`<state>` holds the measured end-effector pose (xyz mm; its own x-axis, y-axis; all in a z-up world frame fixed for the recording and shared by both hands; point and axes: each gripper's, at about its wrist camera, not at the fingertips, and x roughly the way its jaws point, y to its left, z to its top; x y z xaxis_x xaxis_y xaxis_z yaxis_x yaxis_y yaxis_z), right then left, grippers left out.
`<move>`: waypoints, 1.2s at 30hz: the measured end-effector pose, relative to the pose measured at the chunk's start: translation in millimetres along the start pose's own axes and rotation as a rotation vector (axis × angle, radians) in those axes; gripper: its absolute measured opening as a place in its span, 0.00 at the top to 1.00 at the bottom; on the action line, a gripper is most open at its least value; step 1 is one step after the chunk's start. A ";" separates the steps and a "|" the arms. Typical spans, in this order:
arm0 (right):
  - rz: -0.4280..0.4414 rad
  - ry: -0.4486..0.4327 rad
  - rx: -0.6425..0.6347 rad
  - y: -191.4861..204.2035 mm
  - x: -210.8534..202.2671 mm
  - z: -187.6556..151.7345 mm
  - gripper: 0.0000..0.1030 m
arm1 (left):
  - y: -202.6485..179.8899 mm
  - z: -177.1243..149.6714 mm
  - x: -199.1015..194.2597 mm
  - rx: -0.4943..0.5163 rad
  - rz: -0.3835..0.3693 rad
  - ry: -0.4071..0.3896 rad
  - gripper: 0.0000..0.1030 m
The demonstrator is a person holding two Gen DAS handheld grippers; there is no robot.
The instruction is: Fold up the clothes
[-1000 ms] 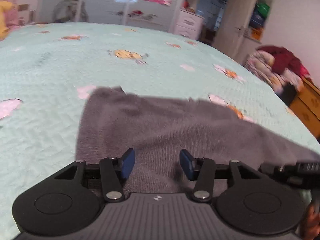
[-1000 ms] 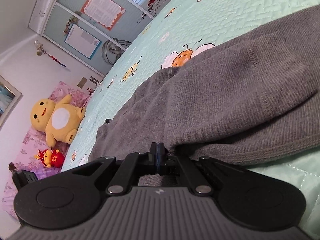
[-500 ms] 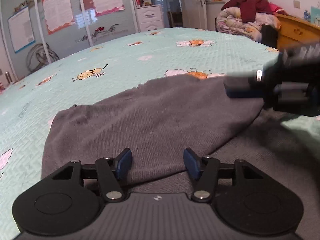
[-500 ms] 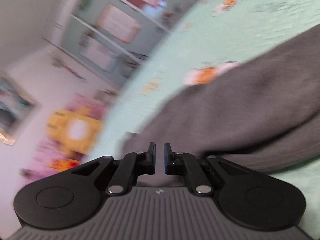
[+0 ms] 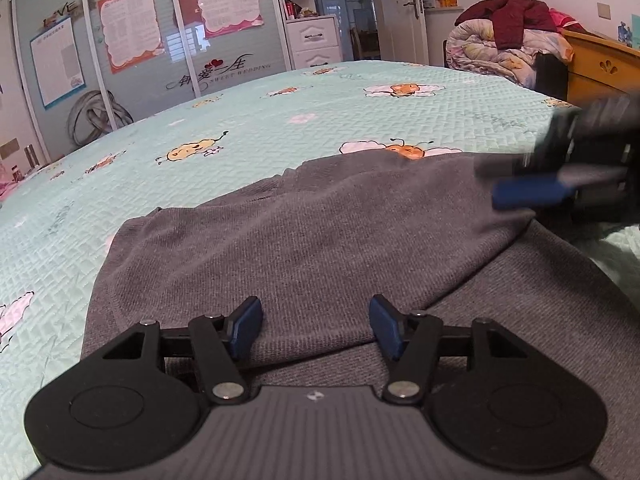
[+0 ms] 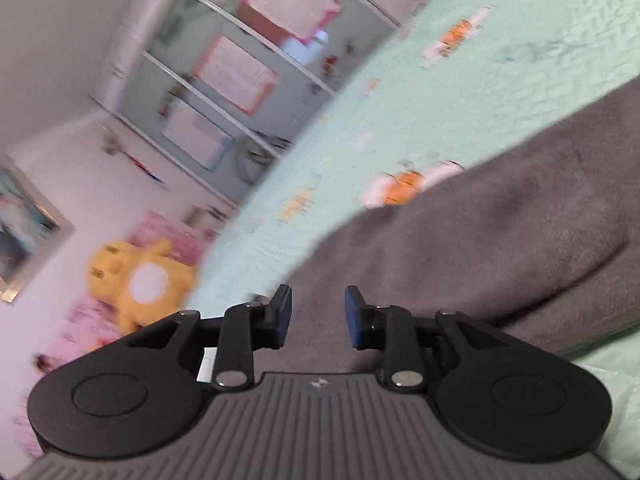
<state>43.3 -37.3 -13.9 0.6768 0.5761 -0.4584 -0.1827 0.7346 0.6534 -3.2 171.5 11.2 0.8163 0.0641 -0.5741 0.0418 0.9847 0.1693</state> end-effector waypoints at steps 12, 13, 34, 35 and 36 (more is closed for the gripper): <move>0.034 -0.089 0.089 -15.9 -18.3 7.8 0.78 | 0.3 -0.6 0.9 -0.004 0.005 0.000 0.37; -0.008 -0.075 0.097 -19.2 -15.4 8.1 0.92 | 0.5 -0.3 1.0 -0.005 0.005 0.002 0.37; -0.086 -0.166 0.071 -22.1 -22.1 19.0 0.65 | 1.5 -1.5 0.7 -0.013 0.007 0.003 0.34; -0.132 -0.137 0.082 -27.4 -15.7 18.2 0.65 | 1.6 -1.5 0.7 -0.013 0.007 0.003 0.34; -0.180 -0.121 0.088 -32.5 -11.0 17.6 0.79 | 1.9 -1.4 0.6 -0.014 0.007 0.002 0.34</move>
<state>54.4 -73.7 -19.5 0.7747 0.3875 -0.4997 0.0075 0.7846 0.6200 -3.5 173.6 10.0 0.8151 0.0715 -0.5749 0.0280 0.9863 0.1623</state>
